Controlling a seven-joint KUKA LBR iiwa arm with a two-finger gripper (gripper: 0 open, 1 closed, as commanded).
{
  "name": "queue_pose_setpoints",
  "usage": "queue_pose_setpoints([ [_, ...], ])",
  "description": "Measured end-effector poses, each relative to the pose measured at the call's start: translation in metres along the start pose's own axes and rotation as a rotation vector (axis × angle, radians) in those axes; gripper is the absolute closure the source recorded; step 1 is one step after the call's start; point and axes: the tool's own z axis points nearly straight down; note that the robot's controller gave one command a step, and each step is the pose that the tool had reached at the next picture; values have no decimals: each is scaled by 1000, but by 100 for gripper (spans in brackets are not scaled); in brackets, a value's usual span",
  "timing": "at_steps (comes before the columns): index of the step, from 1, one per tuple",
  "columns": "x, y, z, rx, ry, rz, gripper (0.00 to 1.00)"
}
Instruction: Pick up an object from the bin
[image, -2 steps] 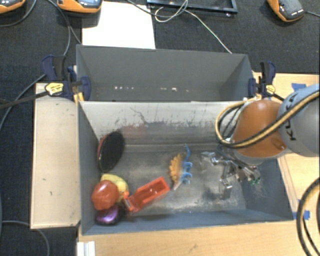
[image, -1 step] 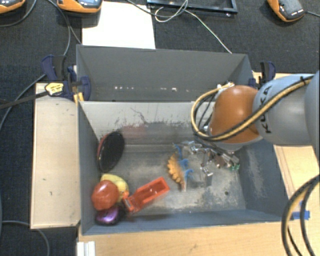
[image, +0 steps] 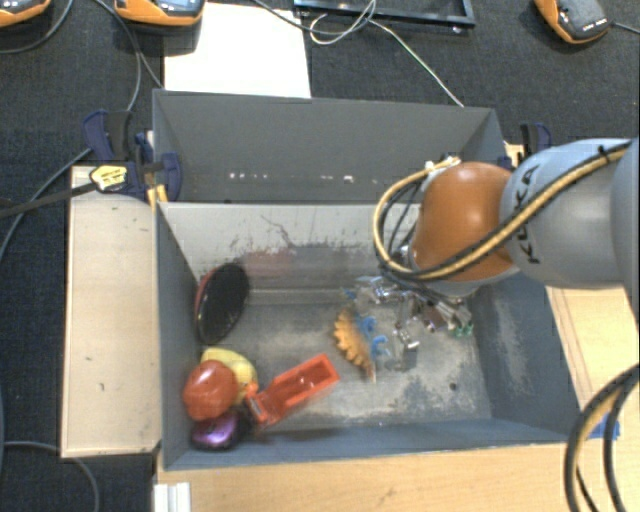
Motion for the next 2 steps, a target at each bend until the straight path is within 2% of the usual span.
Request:
queue_pose_setpoints([
  [1, 16, 51, 22, -4, -2, -35, 0],
  [2, 7, 42, 18, 1, -8, 137, 100],
])
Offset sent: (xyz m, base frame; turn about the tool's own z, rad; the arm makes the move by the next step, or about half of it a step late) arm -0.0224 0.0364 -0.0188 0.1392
